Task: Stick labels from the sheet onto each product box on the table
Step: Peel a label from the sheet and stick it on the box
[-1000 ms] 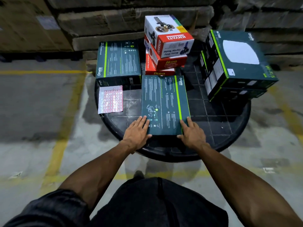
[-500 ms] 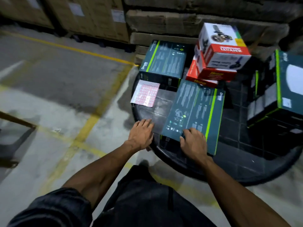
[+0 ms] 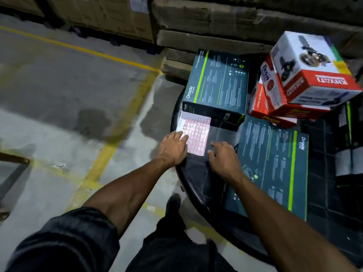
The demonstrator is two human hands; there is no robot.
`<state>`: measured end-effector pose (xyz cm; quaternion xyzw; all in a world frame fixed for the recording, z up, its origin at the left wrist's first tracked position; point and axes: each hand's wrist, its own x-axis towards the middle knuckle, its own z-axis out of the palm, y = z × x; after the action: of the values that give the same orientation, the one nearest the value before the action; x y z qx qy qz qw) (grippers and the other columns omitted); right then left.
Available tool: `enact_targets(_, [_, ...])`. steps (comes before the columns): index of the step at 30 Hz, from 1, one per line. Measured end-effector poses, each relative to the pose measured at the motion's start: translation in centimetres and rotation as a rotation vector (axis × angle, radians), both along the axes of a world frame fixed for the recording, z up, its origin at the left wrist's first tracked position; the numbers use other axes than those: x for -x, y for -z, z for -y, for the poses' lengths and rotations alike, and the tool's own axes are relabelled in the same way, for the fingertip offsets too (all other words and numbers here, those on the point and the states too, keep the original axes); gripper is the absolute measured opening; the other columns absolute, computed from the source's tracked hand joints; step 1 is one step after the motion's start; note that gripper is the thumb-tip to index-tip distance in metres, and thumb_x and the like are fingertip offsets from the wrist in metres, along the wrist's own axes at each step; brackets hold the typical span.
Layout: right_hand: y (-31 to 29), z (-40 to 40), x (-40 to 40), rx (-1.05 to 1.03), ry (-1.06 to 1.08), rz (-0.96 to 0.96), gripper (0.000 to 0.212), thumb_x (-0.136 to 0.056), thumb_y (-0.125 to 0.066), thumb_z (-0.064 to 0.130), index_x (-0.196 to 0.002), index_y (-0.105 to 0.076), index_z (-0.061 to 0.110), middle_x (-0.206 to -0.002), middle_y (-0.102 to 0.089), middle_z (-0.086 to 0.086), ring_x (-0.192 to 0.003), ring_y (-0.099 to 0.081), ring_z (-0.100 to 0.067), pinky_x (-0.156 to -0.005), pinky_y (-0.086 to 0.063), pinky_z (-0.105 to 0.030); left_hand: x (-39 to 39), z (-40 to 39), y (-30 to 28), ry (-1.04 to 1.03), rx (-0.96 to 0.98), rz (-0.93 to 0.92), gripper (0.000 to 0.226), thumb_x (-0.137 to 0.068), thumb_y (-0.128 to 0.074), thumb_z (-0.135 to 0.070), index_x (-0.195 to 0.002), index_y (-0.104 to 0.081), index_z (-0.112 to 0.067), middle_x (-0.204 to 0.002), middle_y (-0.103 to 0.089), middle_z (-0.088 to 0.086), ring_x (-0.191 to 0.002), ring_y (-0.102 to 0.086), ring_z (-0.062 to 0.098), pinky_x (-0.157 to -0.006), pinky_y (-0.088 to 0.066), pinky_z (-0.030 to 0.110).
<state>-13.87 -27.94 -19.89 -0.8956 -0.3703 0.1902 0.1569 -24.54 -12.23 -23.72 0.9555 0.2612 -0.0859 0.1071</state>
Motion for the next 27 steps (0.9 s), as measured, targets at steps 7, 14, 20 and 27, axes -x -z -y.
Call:
enact_targets(7, [1.4,-5.5,-2.3,0.019,0.184,-0.088,0.027,-0.095,-0.05,0.024,-0.11,-0.067,0.01,-0.112,-0.063,-0.015,-0.102,-0.059,-0.031,-0.084,-0.048,-0.037,-4.3,-5.6,1.8,0.164,0.041,-0.083,0.053,-0.101,-0.033,-0.037,-0.151,-0.025,-0.02,-0.16,-0.018,0.009,-0.146,-0.018,0.03,-0.117,-0.019,0.046])
enact_targets(14, [2.7,-6.6,-3.2,0.075,0.28,-0.126,0.027,-0.093,-0.05,0.025,-0.112,-0.066,0.013,-0.115,-0.063,-0.011,-0.103,-0.059,-0.027,-0.083,-0.05,-0.037,-3.0,-5.5,2.9,0.216,0.09,-0.082,0.057,-0.099,-0.038,-0.04,-0.151,-0.025,-0.02,-0.16,-0.018,0.01,-0.147,-0.015,0.03,-0.119,-0.011,0.046])
enact_targets(20, [3.3,-7.1,-3.3,0.106,0.29,-0.097,0.023,-0.096,-0.051,0.028,-0.107,-0.067,0.015,-0.107,-0.059,-0.006,-0.099,-0.058,-0.026,-0.072,-0.043,-0.032,-0.5,-4.0,2.1,0.223,0.113,-0.043,0.052,-0.095,-0.045,-0.041,-0.142,-0.039,-0.019,-0.153,-0.031,0.009,-0.144,-0.02,0.027,-0.118,-0.011,0.045])
enact_targets(27, [3.8,-8.8,-3.1,0.119,0.172,-0.02,0.032,-0.096,-0.058,0.028,-0.126,-0.061,0.016,-0.12,-0.054,-0.007,-0.11,-0.05,-0.024,-0.088,-0.045,-0.037,-2.1,-4.8,2.1,0.233,0.098,-0.015,0.063,-0.096,-0.047,-0.043,-0.149,-0.028,-0.015,-0.159,-0.022,0.009,-0.146,-0.017,0.028,-0.119,-0.011,0.042])
